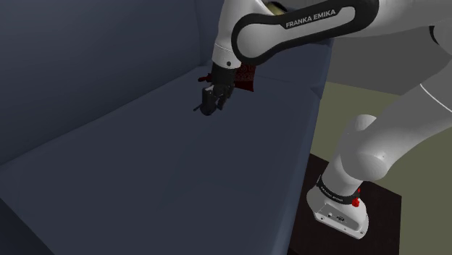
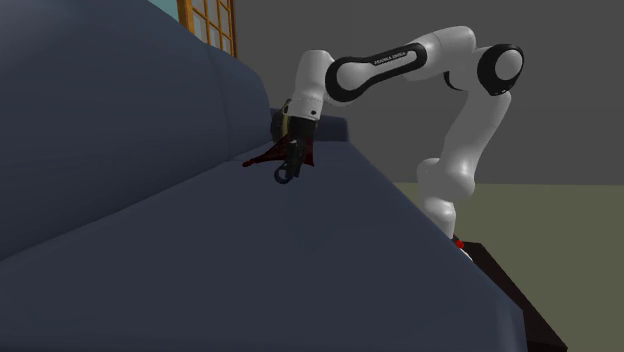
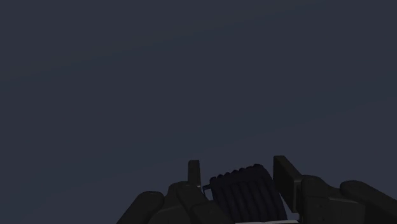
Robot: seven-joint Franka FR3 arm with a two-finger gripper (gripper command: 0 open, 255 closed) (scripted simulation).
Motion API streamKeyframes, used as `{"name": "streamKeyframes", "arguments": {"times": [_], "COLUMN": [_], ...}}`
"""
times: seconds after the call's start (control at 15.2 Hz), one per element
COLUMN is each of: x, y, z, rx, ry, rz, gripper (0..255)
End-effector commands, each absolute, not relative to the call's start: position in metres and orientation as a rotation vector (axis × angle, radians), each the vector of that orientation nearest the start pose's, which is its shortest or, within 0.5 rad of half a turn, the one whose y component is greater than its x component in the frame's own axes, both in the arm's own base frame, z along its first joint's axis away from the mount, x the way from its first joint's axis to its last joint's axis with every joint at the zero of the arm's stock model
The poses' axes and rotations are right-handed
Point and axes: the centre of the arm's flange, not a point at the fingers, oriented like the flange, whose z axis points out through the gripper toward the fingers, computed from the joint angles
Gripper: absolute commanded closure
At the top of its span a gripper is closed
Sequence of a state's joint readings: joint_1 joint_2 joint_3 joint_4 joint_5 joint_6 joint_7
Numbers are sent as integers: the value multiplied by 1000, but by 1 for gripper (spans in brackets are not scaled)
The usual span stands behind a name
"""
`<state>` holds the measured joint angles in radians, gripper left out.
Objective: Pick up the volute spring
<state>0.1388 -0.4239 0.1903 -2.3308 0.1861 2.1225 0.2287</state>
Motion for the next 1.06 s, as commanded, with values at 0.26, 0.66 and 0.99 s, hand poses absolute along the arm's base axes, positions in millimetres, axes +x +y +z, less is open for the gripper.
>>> {"name": "streamKeyframes", "arguments": {"times": [0.26, 0.66, 0.99], "x": [417, 417, 417], "y": [159, 159, 159], "z": [546, 578, 594], "rx": [-2986, -2986, -2986], "ry": [-17, -17, -17], "rz": [-268, -268, -268], "gripper": [255, 255, 255]}}
